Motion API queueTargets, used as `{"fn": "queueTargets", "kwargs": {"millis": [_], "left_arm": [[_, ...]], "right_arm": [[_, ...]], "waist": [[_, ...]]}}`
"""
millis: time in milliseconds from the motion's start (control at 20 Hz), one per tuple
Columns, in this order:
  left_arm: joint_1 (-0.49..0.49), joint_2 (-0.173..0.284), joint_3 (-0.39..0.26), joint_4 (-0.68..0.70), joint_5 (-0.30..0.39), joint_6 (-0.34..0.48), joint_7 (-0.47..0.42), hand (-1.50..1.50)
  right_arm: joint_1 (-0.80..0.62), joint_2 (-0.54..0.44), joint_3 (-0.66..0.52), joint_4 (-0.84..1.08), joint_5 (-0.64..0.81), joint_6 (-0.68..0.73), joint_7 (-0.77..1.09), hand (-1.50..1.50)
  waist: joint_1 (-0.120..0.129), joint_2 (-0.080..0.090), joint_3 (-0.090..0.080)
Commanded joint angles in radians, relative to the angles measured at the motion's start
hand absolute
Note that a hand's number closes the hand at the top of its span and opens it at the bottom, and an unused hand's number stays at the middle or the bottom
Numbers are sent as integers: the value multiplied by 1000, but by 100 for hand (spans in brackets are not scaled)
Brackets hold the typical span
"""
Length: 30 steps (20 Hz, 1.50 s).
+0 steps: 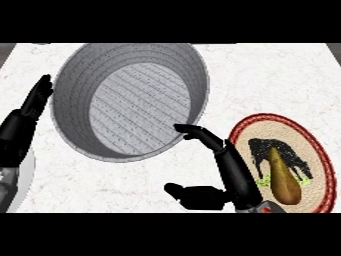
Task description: Pick the pear from the placemat and place it in the basket
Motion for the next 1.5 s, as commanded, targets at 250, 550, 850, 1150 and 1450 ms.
{"fn": "queueTargets", "kwargs": {"millis": [250,550,850,1150,1450], "left_arm": [[5,8,-5,-10,-11,-9,5,0],[-7,-11,-20,-21,-24,-2,2,0],[-51,-15,-2,28,-20,-18,17,0],[-43,-19,21,55,-28,-38,-33,0],[-52,-35,20,-22,-49,-38,33,0]], "right_arm": [[-231,-349,-19,-36,368,243,459,-150],[-344,-492,53,-95,212,713,643,-150],[-457,-477,-26,-183,-102,1035,918,-150],[-519,-526,-73,-112,-255,1095,1025,-150],[-441,-535,-33,-119,-224,1052,988,-150]], "waist": [[-4,-15,-12],[17,-4,-9],[3,6,-2],[16,11,0],[24,12,2]]}}
